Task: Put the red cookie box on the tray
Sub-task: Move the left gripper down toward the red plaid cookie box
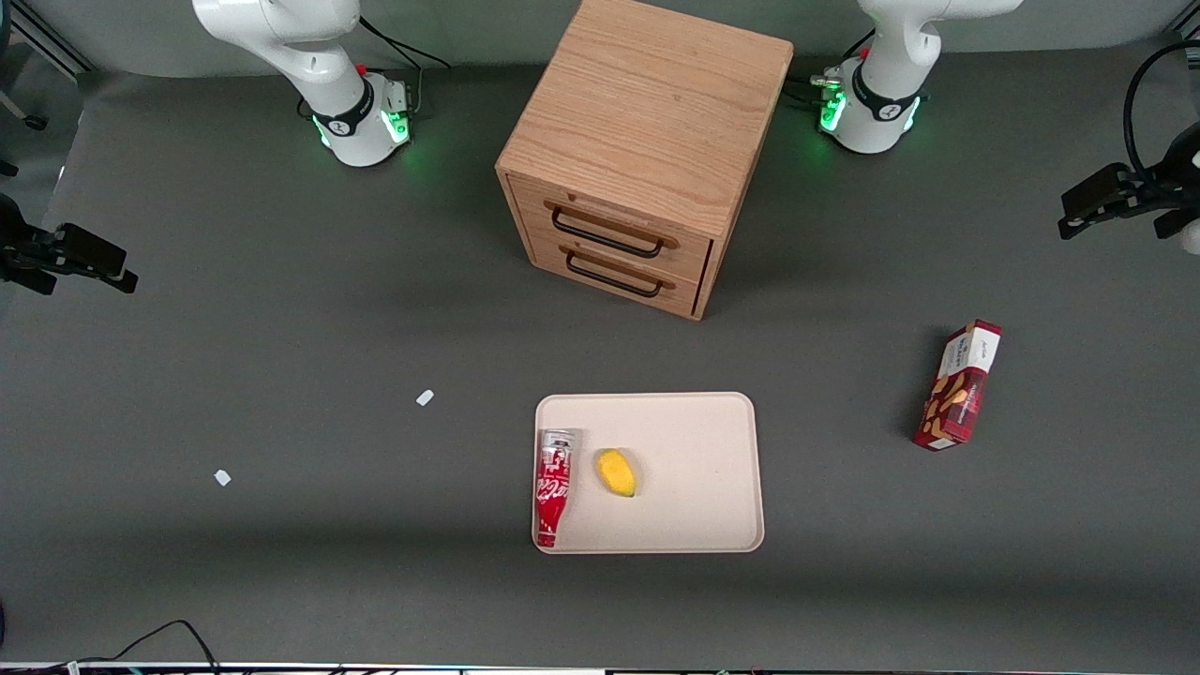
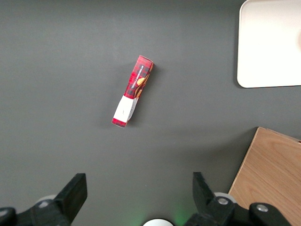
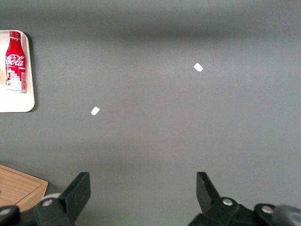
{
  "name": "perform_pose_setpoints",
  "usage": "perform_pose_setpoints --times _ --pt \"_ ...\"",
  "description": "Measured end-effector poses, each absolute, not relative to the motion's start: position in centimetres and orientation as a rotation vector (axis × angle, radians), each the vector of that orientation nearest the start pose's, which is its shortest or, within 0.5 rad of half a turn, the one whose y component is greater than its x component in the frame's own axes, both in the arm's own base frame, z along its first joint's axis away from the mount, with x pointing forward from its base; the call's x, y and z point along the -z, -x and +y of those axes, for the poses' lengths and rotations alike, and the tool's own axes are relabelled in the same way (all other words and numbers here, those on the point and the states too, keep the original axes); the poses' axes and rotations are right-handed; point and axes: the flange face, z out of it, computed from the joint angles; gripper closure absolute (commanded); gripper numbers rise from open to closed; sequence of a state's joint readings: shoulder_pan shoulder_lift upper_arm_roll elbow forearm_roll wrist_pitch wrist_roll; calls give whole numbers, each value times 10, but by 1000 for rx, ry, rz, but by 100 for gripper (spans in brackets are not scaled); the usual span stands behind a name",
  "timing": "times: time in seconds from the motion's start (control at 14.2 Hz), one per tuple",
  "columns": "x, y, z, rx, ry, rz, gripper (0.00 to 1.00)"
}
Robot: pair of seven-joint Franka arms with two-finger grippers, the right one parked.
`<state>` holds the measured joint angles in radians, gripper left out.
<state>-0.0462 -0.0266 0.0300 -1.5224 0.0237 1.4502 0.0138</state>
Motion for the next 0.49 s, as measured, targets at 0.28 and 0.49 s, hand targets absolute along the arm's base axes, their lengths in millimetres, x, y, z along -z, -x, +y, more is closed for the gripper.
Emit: perform_pose_setpoints --times 0.28,0.49 --pt "-646 -539 -6 -64 3118 44 0" --pt "-618 -553 -7 -87 3116 51 0"
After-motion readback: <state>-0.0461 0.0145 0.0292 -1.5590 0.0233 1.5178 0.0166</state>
